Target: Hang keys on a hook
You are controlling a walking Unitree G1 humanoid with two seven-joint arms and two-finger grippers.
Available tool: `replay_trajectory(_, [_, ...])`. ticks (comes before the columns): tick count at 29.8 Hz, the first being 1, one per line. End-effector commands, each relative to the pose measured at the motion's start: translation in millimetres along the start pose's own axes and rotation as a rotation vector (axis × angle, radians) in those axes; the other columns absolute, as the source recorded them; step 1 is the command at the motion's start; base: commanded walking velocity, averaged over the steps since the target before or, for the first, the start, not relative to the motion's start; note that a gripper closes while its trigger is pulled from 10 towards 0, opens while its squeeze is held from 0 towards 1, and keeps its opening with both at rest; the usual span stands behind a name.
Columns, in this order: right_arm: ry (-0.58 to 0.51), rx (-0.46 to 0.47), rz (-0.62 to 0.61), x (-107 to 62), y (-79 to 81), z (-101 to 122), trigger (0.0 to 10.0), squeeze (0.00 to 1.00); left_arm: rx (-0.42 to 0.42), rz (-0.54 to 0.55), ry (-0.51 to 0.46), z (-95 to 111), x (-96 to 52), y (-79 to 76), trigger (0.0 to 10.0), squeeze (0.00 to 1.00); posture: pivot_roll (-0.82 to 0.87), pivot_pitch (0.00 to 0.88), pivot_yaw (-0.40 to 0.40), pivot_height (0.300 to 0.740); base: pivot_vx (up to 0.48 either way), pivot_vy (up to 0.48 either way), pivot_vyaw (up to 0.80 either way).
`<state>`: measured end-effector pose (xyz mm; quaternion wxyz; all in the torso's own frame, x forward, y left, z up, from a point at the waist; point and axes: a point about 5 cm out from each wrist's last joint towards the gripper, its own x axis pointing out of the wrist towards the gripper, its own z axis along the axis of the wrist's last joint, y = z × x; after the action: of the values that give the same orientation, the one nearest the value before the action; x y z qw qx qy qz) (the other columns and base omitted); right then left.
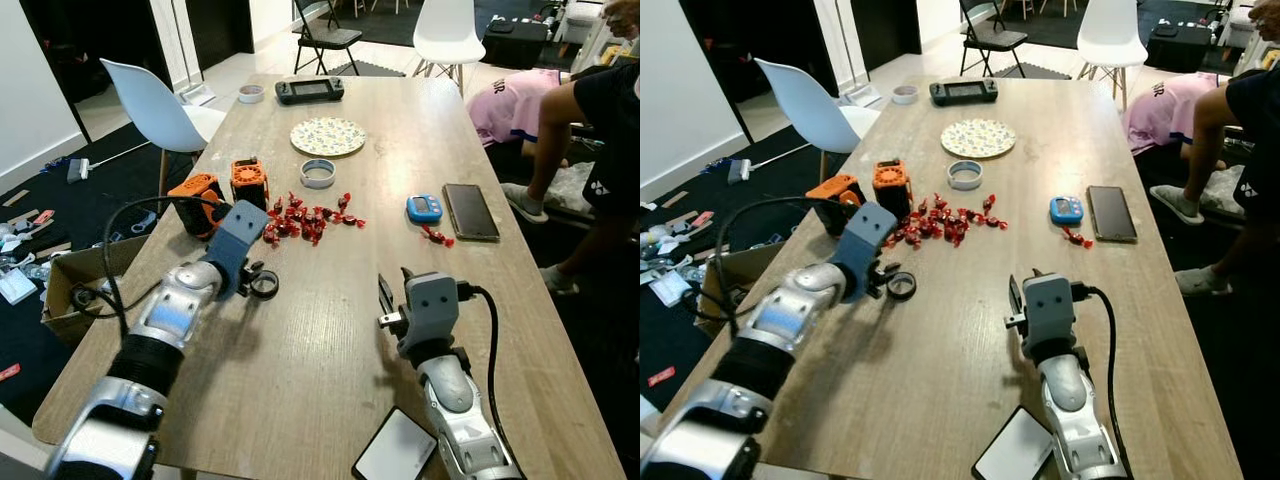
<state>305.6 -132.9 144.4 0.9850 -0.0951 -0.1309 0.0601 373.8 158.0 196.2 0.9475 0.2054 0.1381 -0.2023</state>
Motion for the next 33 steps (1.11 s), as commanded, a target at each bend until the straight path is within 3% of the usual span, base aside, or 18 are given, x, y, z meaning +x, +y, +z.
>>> replay_trajectory(1, [0.025, 0.0, 0.002, -2.6, -0.1, -5.2, 10.0, 0.0, -0.011, -0.062, 0.023, -8.2, -7.6, -1.1, 10.0, 0.0, 0.08, 0.194, 0.051, 0.74, 0.0, 0.0, 0.0])
replay_trajectory(11, [0.034, -0.01, -0.007, -5.4, -5.6, -7.3, 10.0, 0.0, 0.039, -0.112, 0.059, -14.5, -29.4, -5.8, 10.0, 0.0, 0.09, 0.197, 0.053, 0.74, 0.0, 0.0, 0.0])
replay_trajectory(15, [0.034, -0.013, -0.007, -3.8, -5.9, -7.4, 10.0, 0.0, 0.009, -0.051, 0.077, -20.7, -24.0, -8.3, 10.0, 0.0, 0.09, 0.194, 0.048, 0.74, 0.0, 0.0, 0.0])
replay_trajectory(16, [0.03, -0.013, -0.004, -2.3, -4.9, -6.3, 10.0, 0.0, -0.033, -0.036, 0.083, -21.2, -21.7, -11.6, 10.0, 0.0, 0.09, 0.192, 0.048, 0.74, 0.0, 0.0, 0.0])
replay_trajectory(25, [0.029, -0.013, -0.002, -2.8, -4.5, -6.8, 10.0, 0.0, -0.156, -0.019, 0.102, -18.8, -18.4, -25.9, 10.0, 0.0, 0.09, 0.183, 0.052, 0.74, 0.0, 0.0, 0.0])
replay_trajectory(33, [0.031, -0.013, -0.002, -3.2, -4.4, -7.7, 10.0, 0.0, -0.182, -0.005, 0.127, -24.1, -14.8, -35.9, 10.0, 0.0, 0.09, 0.183, 0.053, 0.74, 0.0, 0.0, 0.0])
